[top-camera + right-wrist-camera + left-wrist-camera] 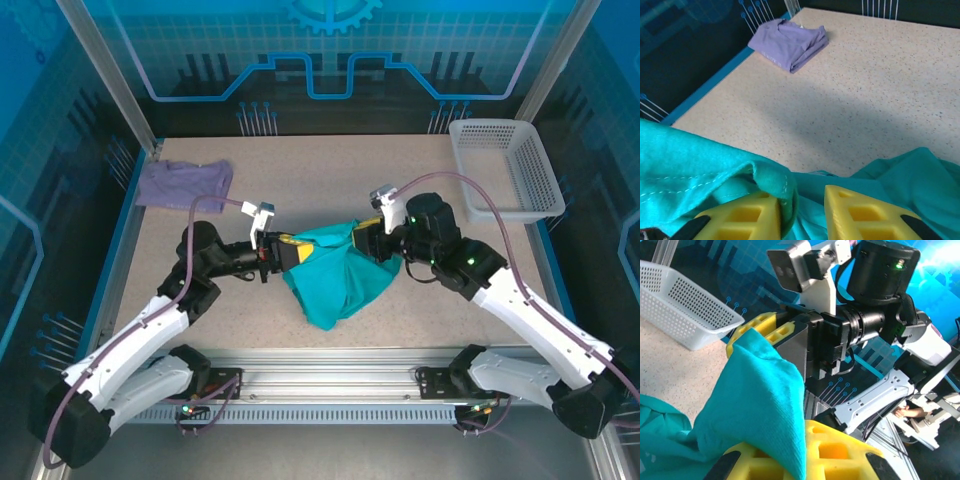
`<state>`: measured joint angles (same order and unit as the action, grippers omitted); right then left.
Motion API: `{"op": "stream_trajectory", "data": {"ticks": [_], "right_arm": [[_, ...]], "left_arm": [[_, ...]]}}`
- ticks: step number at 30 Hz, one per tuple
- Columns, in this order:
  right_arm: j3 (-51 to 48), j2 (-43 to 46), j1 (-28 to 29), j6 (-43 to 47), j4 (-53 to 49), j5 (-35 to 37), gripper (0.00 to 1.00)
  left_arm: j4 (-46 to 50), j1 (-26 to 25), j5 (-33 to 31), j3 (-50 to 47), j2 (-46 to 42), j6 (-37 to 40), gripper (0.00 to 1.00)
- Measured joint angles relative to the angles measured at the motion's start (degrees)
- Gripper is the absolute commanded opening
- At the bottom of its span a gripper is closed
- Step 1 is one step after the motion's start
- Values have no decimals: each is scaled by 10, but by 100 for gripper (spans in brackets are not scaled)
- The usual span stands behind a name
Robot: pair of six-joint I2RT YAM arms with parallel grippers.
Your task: Fold the inside-out t-shirt
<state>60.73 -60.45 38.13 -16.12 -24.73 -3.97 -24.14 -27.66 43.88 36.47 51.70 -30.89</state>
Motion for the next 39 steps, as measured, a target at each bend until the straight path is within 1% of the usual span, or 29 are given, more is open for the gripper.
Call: {"op": "stream_trajectory", "data": {"ticks": [3, 6, 11, 13, 15, 19, 21, 22, 26, 29, 32, 35, 36, 38, 39], "right_arm": [[9, 2, 0, 35, -42, 4, 36], [8, 29, 0, 77, -71, -15, 36], [6, 93, 5, 131, -67, -100, 36], [6, 99, 18, 149, -60, -117, 41], [6, 94, 42, 170, -57, -110, 48], [6, 67, 89, 213, -56, -52, 56], [6, 53, 95, 229, -54, -35, 59], [7, 45, 96, 236, -51, -29, 62], [17, 2, 96, 256, -38, -19, 62], [33, -30, 96, 266, -32, -16, 61], [40, -40, 96, 272, -31, -13, 58], [45, -41, 96, 279, -31, -11, 52], [46, -42, 96, 282, -31, -12, 47], [47, -42, 96, 290, -31, -22, 29], [47, -44, 95, 290, -31, -33, 18]], "left_arm": [[-2, 0, 0, 0, 0, 26, 0], [32, 0, -6, 3, 0, 74, 0], [91, 0, -9, 23, 5, 148, 0], [114, 0, -9, 33, 10, 172, 0], [139, 0, -7, 44, 15, 191, 0], [186, 0, 0, 66, 17, 224, 0], [205, 0, 6, 74, 17, 236, 0], [213, 0, 8, 77, 17, 241, 0], [243, 0, 15, 85, 19, 259, 0], [261, 0, 17, 85, 19, 269, 0], [272, 0, 17, 85, 20, 274, 0], [276, 0, 17, 86, 23, 280, 0], [279, 0, 17, 87, 24, 281, 0], [280, 0, 17, 88, 26, 281, 0], [281, 0, 17, 88, 26, 281, 0]]}}
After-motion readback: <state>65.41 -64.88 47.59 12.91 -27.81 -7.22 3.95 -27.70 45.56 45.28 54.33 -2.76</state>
